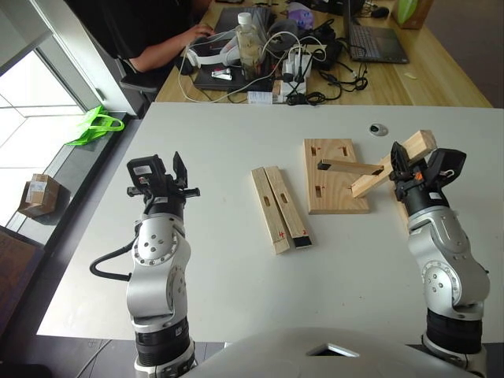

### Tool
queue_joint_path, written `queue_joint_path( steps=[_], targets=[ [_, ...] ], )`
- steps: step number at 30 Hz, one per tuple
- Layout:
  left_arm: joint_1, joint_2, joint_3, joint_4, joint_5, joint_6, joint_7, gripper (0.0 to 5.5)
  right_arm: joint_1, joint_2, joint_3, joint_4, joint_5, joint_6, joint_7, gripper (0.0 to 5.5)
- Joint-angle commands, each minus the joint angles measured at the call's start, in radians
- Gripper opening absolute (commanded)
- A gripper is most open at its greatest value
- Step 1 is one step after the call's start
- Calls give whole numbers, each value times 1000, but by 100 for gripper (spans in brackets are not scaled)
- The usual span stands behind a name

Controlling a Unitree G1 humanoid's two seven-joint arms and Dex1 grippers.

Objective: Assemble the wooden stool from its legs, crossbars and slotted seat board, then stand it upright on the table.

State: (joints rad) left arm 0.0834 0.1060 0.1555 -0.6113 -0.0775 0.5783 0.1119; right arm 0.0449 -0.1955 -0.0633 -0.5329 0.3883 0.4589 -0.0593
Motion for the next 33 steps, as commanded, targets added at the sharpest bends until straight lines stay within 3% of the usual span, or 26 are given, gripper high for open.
queue_joint_path(
  steps=[1,7,12,16,18,21,23,28,31,33],
  targets=[
    [-8,-4,-10,12,15,4,-3,187,-7,-2,20,29,-68,5,1,148],
    [6,-20,-17,15,24,-9,3,187,-67,-6,0,-41,-109,-31,17,247],
    [21,-16,-9,16,28,-14,-8,187,-228,-53,-51,-132,-111,-9,27,326],
    [5,87,2,44,10,79,-110,187,-464,-108,-140,-117,-74,21,30,326],
    [-32,156,15,72,-10,142,-174,187,-636,-133,-205,-57,5,35,44,326],
    [-65,212,24,85,-25,196,-226,187,-750,-129,-267,-27,462,192,174,326],
    [-80,209,25,88,-30,204,-229,187,-595,-196,-239,-68,622,277,342,326],
    [-92,194,18,87,-24,212,-220,187,-175,-385,-193,-151,710,369,689,326],
    [-94,150,13,89,-31,205,-198,187,-14,-463,-107,-137,596,332,820,326],
    [-86,118,-11,81,-24,200,-175,187,44,-483,11,-97,434,252,849,326]
  ],
)
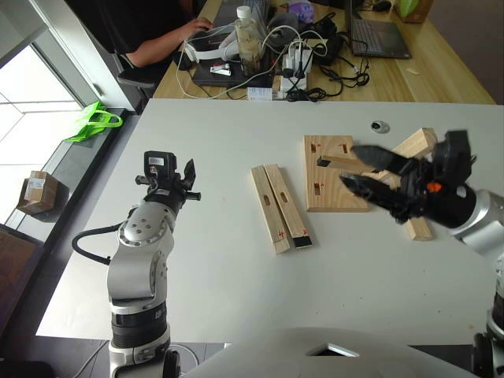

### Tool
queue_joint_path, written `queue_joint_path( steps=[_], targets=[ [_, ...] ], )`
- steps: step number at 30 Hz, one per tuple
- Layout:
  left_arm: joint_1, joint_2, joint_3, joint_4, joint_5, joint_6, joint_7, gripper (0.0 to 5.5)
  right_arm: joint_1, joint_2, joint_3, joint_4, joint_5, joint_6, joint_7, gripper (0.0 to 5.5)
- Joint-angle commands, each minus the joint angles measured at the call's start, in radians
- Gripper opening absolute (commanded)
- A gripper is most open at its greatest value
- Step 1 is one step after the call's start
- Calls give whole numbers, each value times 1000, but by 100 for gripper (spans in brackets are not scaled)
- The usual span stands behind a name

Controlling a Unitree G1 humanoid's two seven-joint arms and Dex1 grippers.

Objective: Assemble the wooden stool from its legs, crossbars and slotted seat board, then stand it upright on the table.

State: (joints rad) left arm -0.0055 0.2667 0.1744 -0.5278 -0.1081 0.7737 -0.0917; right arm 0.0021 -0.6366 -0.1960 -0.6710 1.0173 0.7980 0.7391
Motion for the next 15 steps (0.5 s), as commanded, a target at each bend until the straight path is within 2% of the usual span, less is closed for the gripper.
queue_joint_path(
  steps=[1,4,7,11,15],
  targets=[
    [-2,-55,-42,1,10,3,37,187,106,-35,199,64,-269,-121,40,326],
    [-21,-78,-70,14,14,1,50,187,129,14,379,182,-500,-236,-21,326],
    [-22,-89,-80,7,19,10,63,187,112,92,488,305,-620,-307,-55,326],
    [-19,-98,-86,-3,25,19,78,187,73,176,558,429,-738,-362,-112,326],
    [-93,-82,-135,64,16,18,32,187,139,268,574,419,-816,-372,-251,326]
  ],
)
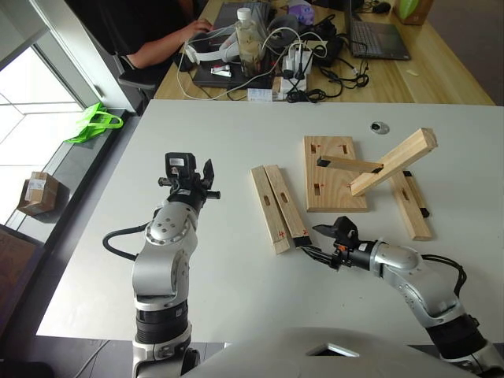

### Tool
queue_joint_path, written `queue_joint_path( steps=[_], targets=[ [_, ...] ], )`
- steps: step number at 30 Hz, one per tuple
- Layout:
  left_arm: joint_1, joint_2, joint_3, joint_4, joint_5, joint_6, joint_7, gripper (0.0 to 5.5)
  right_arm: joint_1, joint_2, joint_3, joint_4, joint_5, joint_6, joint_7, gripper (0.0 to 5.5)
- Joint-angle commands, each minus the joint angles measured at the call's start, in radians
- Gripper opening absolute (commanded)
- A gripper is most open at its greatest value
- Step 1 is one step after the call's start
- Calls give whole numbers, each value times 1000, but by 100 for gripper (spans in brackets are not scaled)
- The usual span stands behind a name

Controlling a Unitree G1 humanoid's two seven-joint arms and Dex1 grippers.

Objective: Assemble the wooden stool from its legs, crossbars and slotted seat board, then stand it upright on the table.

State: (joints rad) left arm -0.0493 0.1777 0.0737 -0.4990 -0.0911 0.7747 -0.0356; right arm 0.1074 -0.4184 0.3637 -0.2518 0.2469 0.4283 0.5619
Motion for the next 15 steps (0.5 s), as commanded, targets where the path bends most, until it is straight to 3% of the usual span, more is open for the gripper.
queue_joint_path(
  steps=[1,15],
  targets=[
    [-53,7,-41,38,0,18,-28,187,35,68,24,5,-52,3,-87,326],
    [-90,-11,-48,66,-54,107,-70,187,36,143,3,9,-54,54,-119,326]
  ],
)
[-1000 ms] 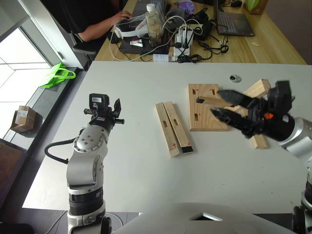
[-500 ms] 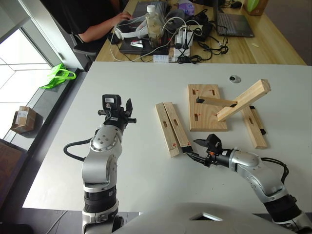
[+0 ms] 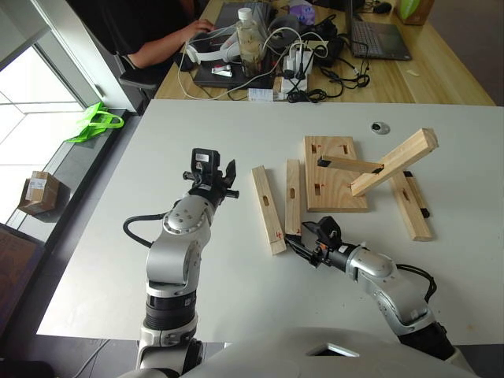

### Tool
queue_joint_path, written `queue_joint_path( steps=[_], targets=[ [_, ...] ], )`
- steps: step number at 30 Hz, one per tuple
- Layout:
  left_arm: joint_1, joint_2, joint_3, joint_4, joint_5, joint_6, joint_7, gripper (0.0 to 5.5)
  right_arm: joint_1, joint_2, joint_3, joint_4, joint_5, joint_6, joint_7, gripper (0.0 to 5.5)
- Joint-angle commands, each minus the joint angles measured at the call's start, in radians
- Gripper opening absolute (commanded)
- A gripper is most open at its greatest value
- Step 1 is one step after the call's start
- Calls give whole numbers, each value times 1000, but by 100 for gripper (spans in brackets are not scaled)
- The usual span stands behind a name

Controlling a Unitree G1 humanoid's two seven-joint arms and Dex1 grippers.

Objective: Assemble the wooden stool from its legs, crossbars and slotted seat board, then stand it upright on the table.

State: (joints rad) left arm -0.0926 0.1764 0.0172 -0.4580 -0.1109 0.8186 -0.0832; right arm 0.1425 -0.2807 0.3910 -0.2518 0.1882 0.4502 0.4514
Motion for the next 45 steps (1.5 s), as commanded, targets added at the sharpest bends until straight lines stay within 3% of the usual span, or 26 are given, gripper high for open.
queue_joint_path(
  steps=[1,4,8,12,15,25,33,39,45],
  targets=[
    [-93,-23,6,49,-65,92,-44,187,3,8,-47,-1,23,44,-10,326],
    [-240,-26,-2,143,-112,148,-96,187,-13,17,-87,-4,47,78,-14,326],
    [-347,-5,19,229,-93,133,-79,187,-53,79,-49,-28,49,176,-51,326],
    [-318,-23,15,203,-90,141,-59,187,-65,43,-19,-47,-52,137,-90,326],
    [-259,-40,11,166,-90,147,-37,187,-76,76,-56,-99,-3,184,-88,326],
    [-103,-75,34,73,-93,155,21,187,-88,49,-11,-24,-66,165,-84,326],
    [-94,-94,28,65,-94,156,39,187,-123,115,-13,-26,-53,207,-108,326],
    [-98,-103,20,79,-92,148,43,187,-208,179,30,112,-128,207,-180,326],
    [-94,-108,18,84,-91,143,47,187,-224,146,80,149,-212,205,-191,326]
  ],
)
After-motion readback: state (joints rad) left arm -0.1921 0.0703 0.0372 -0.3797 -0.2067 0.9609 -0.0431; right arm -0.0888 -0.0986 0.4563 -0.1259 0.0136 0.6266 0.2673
